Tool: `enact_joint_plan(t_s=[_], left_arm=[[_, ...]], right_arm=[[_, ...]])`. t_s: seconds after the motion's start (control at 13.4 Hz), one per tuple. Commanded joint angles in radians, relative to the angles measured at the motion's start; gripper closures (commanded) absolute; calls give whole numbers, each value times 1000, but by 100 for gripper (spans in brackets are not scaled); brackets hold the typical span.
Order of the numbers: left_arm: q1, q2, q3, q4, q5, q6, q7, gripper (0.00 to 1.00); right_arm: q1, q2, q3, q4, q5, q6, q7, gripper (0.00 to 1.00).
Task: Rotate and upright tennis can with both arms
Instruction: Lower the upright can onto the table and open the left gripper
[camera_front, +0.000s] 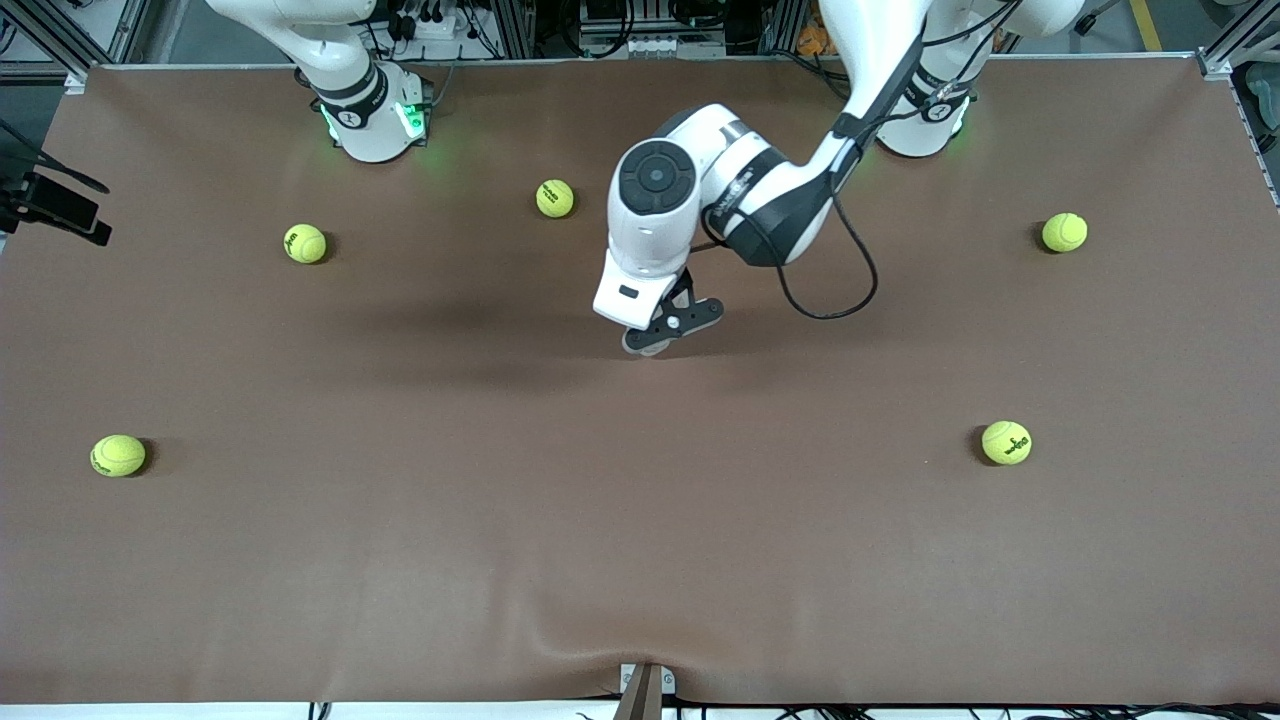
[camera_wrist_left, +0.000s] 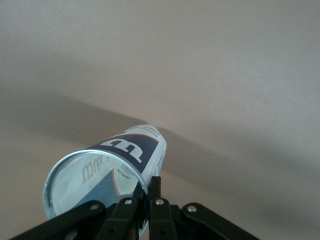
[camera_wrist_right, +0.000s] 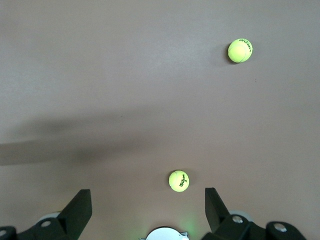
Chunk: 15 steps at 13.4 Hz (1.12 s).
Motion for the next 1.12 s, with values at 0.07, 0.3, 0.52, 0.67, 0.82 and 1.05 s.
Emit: enact_joint_plan(t_s=[0.07,0.3,0.52,0.67,0.82,1.05], left_arm=[[-51,35,23,45,82,-28,-68,100],[-52,35,26,45,84,-28,-82,100],[-62,40,26,44,85,-26,-102,100],[-62,43,26,45,85,-17,-105,100],[-68,55,29,45,85,-12,-105,98],[-69,60,31,44,85,1,-105,72]], right_arm=[[-11,-7,12,-3,-10,-7,-2,0],[-11,-7,12,-3,-10,-7,-1,0],[-11,-7,12,-3,-10,-7,-2,0],[-11,-8,12,-3,-10,-7,-1,0],[-11,-7,12,-3,-10,-7,-1,0],[-11,-7,12,-3,-10,-7,-2,0]])
